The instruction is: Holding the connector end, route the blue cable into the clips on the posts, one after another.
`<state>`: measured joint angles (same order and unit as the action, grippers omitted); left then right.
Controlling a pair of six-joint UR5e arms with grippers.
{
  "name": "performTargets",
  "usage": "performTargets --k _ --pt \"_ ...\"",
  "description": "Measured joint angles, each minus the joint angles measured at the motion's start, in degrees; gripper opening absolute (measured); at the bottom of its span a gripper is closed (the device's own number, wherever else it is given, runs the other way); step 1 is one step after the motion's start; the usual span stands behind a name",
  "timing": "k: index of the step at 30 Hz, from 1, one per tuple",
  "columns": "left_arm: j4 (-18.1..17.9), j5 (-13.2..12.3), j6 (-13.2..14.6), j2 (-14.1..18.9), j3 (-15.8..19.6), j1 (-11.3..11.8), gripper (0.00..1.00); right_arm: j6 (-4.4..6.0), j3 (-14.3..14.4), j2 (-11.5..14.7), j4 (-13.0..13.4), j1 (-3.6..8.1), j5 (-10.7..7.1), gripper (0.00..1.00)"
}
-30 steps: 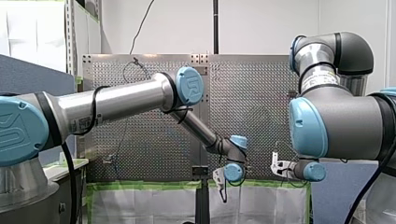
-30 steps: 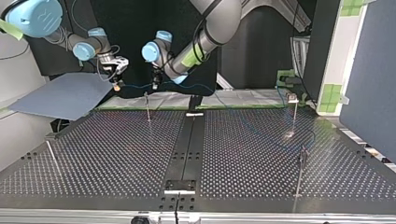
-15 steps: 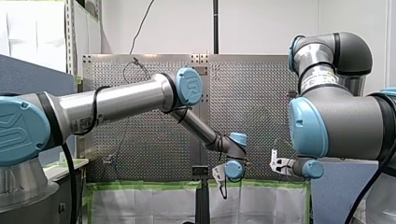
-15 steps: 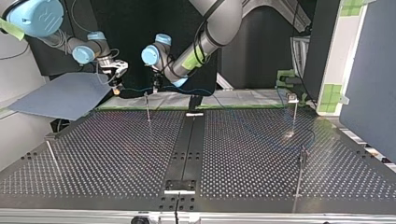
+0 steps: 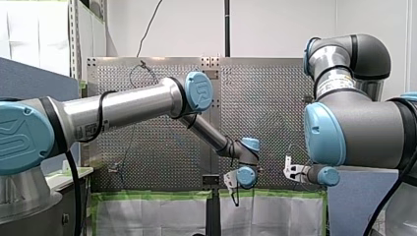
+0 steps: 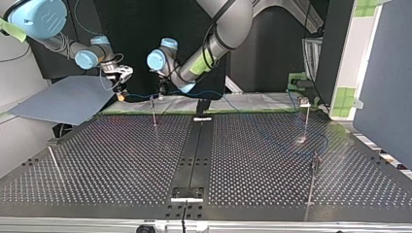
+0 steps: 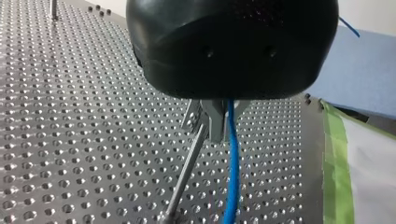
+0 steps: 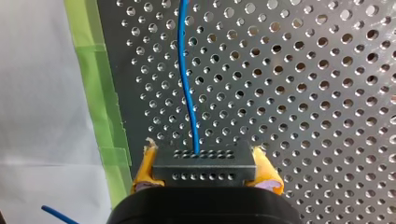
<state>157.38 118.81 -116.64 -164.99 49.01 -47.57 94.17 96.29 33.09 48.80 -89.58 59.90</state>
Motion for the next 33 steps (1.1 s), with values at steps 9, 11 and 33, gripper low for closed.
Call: performTargets --k 9,11,33 --pt "-0.3 -0.19 0.92 -0.4 -1.15 1.03 0.05 0.51 -0.95 -0.02 -0.05 -0.11 -0.19 0.0" --pt "-0.26 -0.2 0.95 -0.42 -1.49 1.15 0.05 0.67 -1.12 -0.04 -0.03 -0.14 -0.2 0.0" --pt "1.84 -6.44 0.57 -4.0 -7.5 4.41 0.05 1.25 -3.18 -0.07 -0.76 -0.48 -0.21 0.0"
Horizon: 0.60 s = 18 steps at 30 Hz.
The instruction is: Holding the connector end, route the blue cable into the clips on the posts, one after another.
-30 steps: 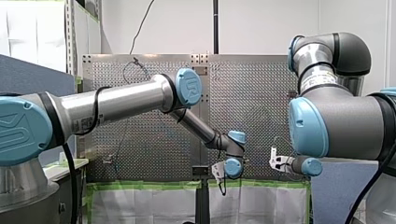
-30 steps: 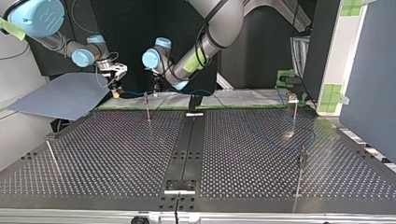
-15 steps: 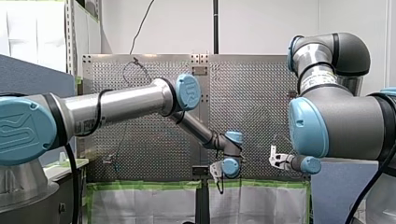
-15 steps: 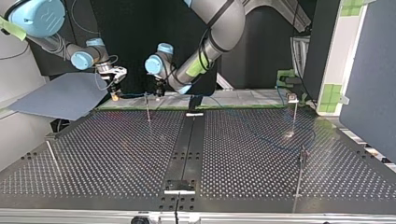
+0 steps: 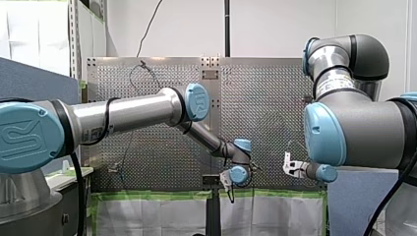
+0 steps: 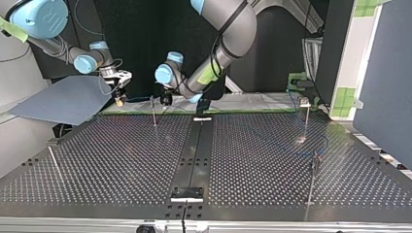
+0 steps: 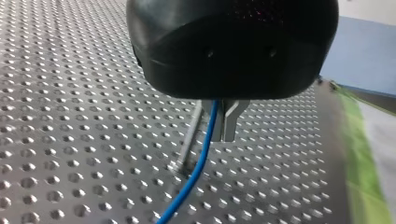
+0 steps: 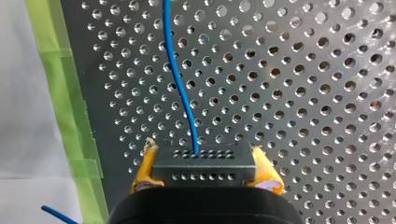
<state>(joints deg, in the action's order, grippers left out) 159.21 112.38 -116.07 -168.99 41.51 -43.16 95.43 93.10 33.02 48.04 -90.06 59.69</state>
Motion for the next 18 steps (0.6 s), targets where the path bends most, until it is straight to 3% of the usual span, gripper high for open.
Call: performTargets --k 7,12,18 --pt "-0.61 -2.66 -1.62 0.0 -2.37 1.1 0.05 0.29 -0.71 0.0 0.16 -0.05 0.11 0.0" --pt "-0.41 -2.89 -1.9 -0.03 -2.75 1.92 0.05 0.55 -0.92 -0.07 0.68 -0.15 0.2 0.0" --pt "0.94 -2.94 -1.45 -0.04 -2.77 1.54 0.05 0.1 -0.95 -0.19 0.95 -0.62 0.27 0.0"
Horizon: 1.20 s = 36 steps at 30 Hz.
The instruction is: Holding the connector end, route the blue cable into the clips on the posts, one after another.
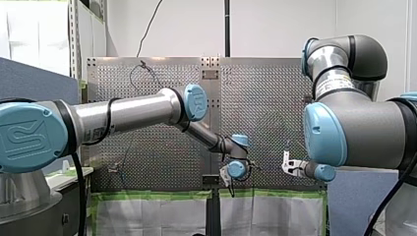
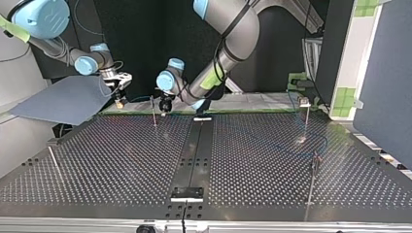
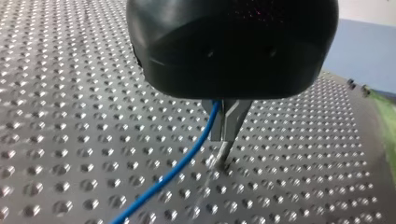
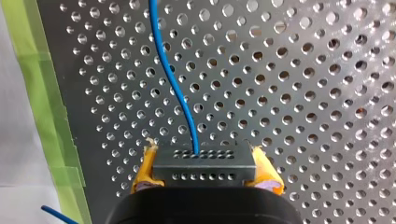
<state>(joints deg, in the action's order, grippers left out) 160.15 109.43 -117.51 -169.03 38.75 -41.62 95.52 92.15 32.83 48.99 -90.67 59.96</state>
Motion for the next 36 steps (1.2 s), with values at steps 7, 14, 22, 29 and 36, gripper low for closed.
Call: performTargets --k 7,14,22,29,36 --pt "0.43 -1.44 0.37 -1.17 0.0 -0.23 0.05 -0.33 -1.04 -1.95 0.05 -0.29 0.26 0.0" --pt "0.67 -2.35 0.17 -1.66 -0.01 0.26 0.05 -0.91 -1.96 -2.55 -0.34 -0.54 1.03 0.0" --pt "0.35 -3.21 -1.28 -2.64 -0.01 0.59 0.05 -0.57 -2.61 -2.7 -0.39 -0.65 1.04 0.0" --pt "-0.58 -4.23 -2.37 -2.93 -0.46 1.58 0.05 0.07 -4.12 -2.81 -1.05 -0.71 1.08 0.0" --pt "-0.77 -4.35 -3.26 -2.91 -1.89 1.97 0.05 0.22 -5.23 -2.88 -1.59 -0.58 1.17 0.0"
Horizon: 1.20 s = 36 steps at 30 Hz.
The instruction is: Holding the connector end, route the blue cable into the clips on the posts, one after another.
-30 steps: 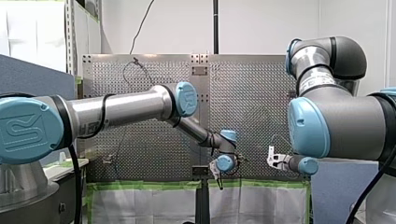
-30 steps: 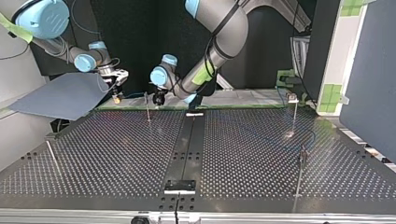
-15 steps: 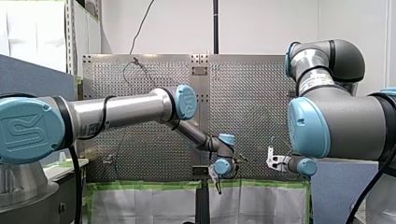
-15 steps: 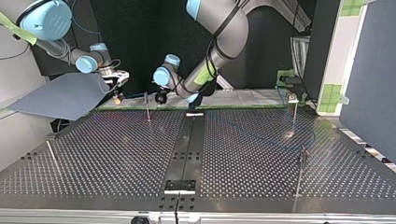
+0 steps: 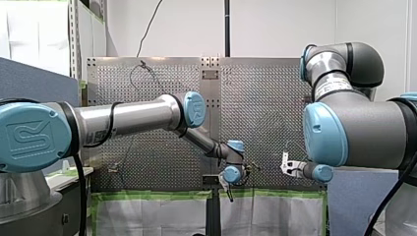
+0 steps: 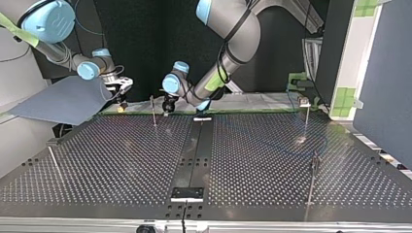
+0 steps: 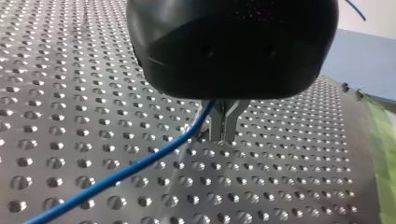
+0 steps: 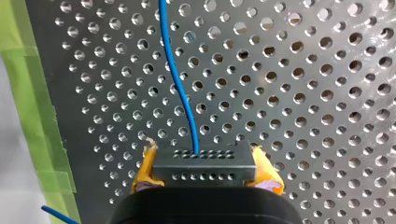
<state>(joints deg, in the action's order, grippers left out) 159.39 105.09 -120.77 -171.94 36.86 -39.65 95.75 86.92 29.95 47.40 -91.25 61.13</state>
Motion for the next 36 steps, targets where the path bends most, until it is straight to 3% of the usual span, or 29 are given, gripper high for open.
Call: performTargets --k 7,9,11,12,14,16,17,19,20,21,22,23,24,25,36 --pt "0.05 0.05 -0.32 0.0 -0.22 0.27 0.05 0.44 -0.99 -0.08 -0.31 0.15 0.21 0.0" --pt "0.11 0.18 -0.33 0.0 -0.22 0.35 0.09 0.53 -1.3 -0.13 -0.49 0.25 0.22 0.0" --pt "0.25 0.4 -0.25 0.13 -0.22 0.47 0.2 0.6 -1.54 -0.16 -0.6 0.32 0.22 0.0" --pt "0.32 0.48 -0.14 0.22 -0.22 0.5 0.2 0.63 -1.66 -0.19 -0.65 0.36 0.24 0.0" --pt "0.55 0.68 0.49 0.52 -0.23 0.45 0.32 0.66 -1.8 -0.25 -0.65 0.4 0.27 0.0" --pt "0.89 1.08 1.24 0.79 -0.24 0.32 0.35 0.7 -1.95 -0.31 -0.65 0.43 0.29 0.0" --pt "1.13 1.51 1.85 0.97 -0.24 0.22 0.42 0.72 -2.01 -0.33 -0.66 0.45 0.3 0.0" --pt "1.49 2.17 2.83 1.15 -0.24 0.07 0.48 0.78 -2.13 -0.35 -0.68 0.46 0.31 0.0" --pt "1.73 2.63 3.52 1.22 -0.23 0.0 0.58 0.8 -2.16 -0.36 -0.68 0.44 0.31 0.0" --pt "1.93 3.01 4.05 1.25 -0.24 -0.04 0.58 0.82 -2.18 -0.39 -0.67 0.4 0.32 0.0" --pt "2.18 3.42 4.59 1.26 -0.24 -0.07 0.68 0.83 -2.2 -0.41 -0.66 0.37 0.32 0.0" --pt "2.56 3.91 5.28 1.25 -0.24 -0.13 0.89 0.84 -2.21 -0.42 -0.66 0.35 0.32 0.0" --pt "2.85 4.21 5.81 1.26 -0.23 -0.18 0.89 0.85 -2.23 -0.43 -0.65 0.34 0.32 0.0" --pt "3.16 4.46 6.33 1.27 -0.23 -0.22 1.0 0.85 -2.23 -0.45 -0.65 0.34 0.32 0.0" --pt "9.13 6.81 12.83 1.31 -0.23 -0.66 1.0 1.05 -2.55 -0.7 -0.71 0.25 0.4 0.0"
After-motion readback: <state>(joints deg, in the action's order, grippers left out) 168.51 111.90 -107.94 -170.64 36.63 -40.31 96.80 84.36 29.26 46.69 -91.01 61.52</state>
